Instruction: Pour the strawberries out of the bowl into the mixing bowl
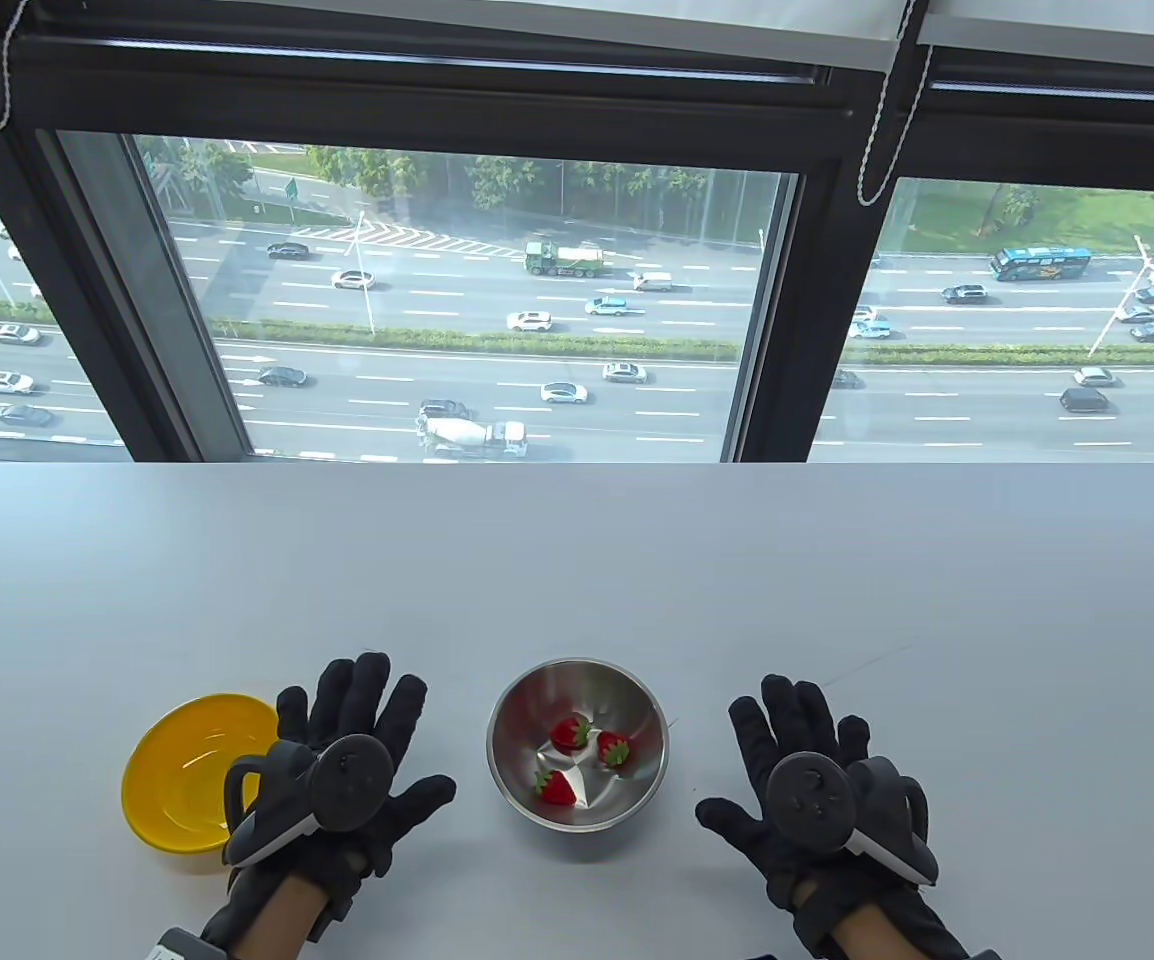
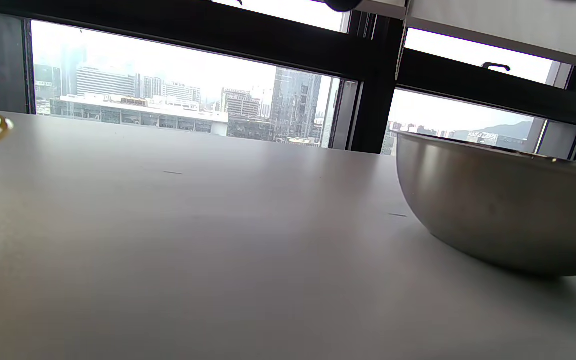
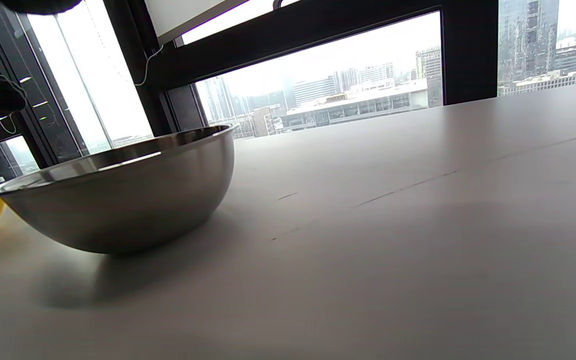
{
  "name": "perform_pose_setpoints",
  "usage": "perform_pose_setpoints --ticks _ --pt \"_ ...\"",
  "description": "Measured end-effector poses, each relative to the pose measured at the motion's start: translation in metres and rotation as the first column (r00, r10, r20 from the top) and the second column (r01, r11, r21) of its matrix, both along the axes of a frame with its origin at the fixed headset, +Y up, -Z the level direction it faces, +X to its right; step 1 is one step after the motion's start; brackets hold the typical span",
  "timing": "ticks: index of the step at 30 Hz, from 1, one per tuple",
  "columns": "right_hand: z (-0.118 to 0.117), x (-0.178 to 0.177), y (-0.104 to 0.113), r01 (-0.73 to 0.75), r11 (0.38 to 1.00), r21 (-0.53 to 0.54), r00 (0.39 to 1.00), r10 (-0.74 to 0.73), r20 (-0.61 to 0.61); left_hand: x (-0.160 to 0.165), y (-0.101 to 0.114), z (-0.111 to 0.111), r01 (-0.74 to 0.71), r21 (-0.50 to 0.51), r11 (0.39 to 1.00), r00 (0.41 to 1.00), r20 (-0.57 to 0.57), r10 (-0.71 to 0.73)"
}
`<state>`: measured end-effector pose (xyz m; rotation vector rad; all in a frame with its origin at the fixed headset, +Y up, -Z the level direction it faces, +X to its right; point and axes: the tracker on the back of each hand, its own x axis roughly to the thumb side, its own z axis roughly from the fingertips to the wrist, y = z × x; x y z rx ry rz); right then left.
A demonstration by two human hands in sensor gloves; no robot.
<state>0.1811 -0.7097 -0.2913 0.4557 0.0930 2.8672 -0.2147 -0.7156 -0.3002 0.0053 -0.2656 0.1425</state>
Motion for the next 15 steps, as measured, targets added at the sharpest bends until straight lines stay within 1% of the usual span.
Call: perform_pose_setpoints --ticks 10,12,15 --pt "0.005 -0.015 0.0 -0.001 1.0 -0.009 0.999 0.001 -0.053 0.014 -0.012 0.001 0.032 -0.045 0.998 0.999 0.029 -0.031" --pt "0.005 -0.017 0.0 -0.004 1.0 -0.008 0.998 0.003 -0.058 0.014 -0.014 0.001 0.015 -0.031 0.999 1.0 0.024 -0.014" --pt "0.006 -0.02 -0.001 -0.006 1.0 -0.008 0.998 0.006 -0.068 0.017 -0.017 0.002 0.011 -0.05 0.999 0.999 0.033 -0.009"
